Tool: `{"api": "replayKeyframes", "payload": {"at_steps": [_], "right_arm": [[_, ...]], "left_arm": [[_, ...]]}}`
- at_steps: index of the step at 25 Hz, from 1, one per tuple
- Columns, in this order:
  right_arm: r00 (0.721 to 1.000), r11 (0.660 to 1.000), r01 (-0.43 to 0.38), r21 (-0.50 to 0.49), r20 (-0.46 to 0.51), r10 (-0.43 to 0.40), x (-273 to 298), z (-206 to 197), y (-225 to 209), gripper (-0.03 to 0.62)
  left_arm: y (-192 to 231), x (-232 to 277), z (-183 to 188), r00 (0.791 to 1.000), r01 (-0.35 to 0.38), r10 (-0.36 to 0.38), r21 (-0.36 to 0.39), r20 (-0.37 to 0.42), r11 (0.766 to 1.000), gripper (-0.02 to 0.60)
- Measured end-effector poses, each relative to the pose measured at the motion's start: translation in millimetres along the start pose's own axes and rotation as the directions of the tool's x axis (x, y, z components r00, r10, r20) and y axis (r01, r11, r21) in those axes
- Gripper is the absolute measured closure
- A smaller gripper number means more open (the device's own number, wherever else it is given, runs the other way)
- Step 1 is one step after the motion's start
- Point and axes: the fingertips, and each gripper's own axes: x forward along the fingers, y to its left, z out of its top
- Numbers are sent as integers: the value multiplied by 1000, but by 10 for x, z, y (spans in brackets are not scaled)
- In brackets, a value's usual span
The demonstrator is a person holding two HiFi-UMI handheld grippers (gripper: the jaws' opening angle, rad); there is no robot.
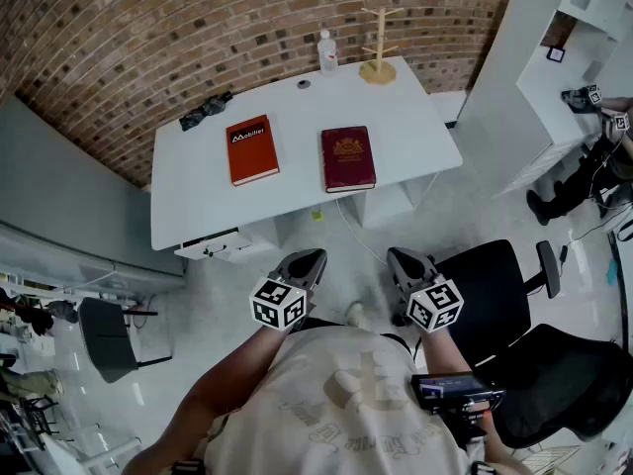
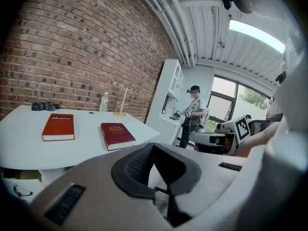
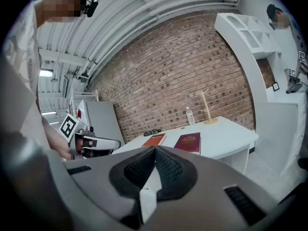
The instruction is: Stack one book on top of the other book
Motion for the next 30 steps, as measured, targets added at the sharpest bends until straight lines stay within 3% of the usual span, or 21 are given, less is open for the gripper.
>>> {"api": "replayKeyframes", "payload": {"at_steps": [5,17,30], "right_arm": [[1000,1000,-3,5,-11,3,-15,-70,124,572],[998,998,55,37,-14,-55,-85,-188,162,572],[999,997,19,72,-35,-17,69,-276,203,572]], "left_arm": [[42,-48,-55,1000,-12,12,-13,-1,1000,561],[-135,-95,-263,998,50,-50,-14,-48,999,561],[-28,-169,-324,997,7,-9,-27,-76,1000,561]]}}
